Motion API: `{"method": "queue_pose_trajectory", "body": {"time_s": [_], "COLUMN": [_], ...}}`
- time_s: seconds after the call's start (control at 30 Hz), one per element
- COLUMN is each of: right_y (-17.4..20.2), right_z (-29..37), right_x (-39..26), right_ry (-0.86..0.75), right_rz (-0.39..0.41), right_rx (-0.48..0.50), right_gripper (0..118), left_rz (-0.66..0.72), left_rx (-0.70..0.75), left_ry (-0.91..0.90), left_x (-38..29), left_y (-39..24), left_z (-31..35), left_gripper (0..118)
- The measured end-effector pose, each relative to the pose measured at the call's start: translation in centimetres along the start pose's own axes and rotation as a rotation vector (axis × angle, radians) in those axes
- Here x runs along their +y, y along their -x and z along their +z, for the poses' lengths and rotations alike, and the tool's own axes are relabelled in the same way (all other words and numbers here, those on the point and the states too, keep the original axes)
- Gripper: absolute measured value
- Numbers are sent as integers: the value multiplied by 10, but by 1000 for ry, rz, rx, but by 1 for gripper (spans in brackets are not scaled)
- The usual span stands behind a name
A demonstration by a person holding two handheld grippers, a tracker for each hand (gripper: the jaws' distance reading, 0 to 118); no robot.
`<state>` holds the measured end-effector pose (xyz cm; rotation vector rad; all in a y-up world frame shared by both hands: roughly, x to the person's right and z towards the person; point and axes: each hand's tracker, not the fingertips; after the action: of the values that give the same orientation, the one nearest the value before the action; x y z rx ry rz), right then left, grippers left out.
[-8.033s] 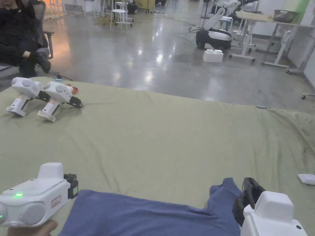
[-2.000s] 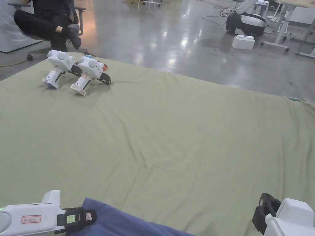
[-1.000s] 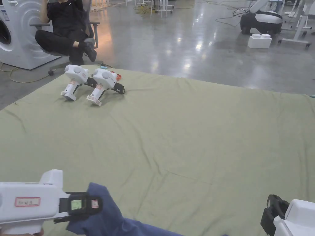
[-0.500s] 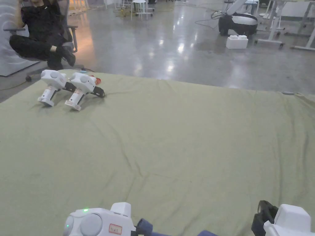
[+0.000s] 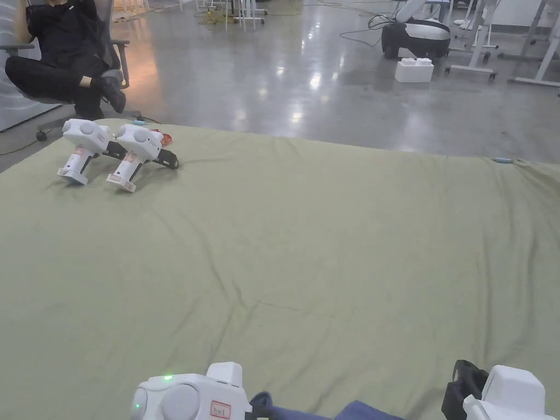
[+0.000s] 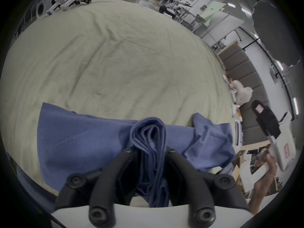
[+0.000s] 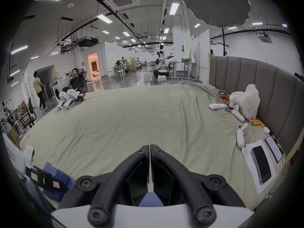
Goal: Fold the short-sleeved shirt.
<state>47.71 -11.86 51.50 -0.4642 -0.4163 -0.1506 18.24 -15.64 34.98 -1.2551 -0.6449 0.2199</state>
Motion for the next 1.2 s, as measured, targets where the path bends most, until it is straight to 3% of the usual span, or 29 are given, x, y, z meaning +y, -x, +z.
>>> {"method": "queue_pose_trajectory", "body": {"time_s": [0.1,0.17,0.2,0.3,0.4,0.6,0.83,0.97,1.0,1.07,1.13,1.2], "right_y": [0,-2,-2,-4,-4,-4,-3,-2,-2,-2,2,5], "right_z": [2,3,4,7,7,7,9,9,9,10,11,12], "right_x": [0,1,1,3,3,0,-1,-1,0,2,5,7], "right_ry": [0,-1,-2,-4,-3,10,16,22,24,17,-2,-29], "right_rz": [6,7,7,6,8,11,19,25,15,1,20,33], "right_rx": [2,1,-1,-5,-9,-10,-4,-5,-3,7,3,8], "right_gripper": [1,1,1,1,1,1,1,1,1,1,1,1], "left_rz": [-7,-10,-9,-17,-44,-142,-151,-86,-81,-68,-61,-73], "left_rx": [-29,-44,-49,-42,27,34,-19,-111,-146,-175,-175,-153], "left_ry": [-38,-75,-80,-114,-86,69,58,26,2,-54,-108,-164], "left_x": [3,4,4,4,2,-16,-25,-18,-16,-10,-4,3], "left_y": [-4,-4,-3,0,2,-17,-25,-13,-9,6,25,46], "left_z": [18,30,35,39,22,-25,-35,-14,-4,20,45,66], "left_gripper": [52,53,51,17,4,2,2,3,4,24,51,61]}}
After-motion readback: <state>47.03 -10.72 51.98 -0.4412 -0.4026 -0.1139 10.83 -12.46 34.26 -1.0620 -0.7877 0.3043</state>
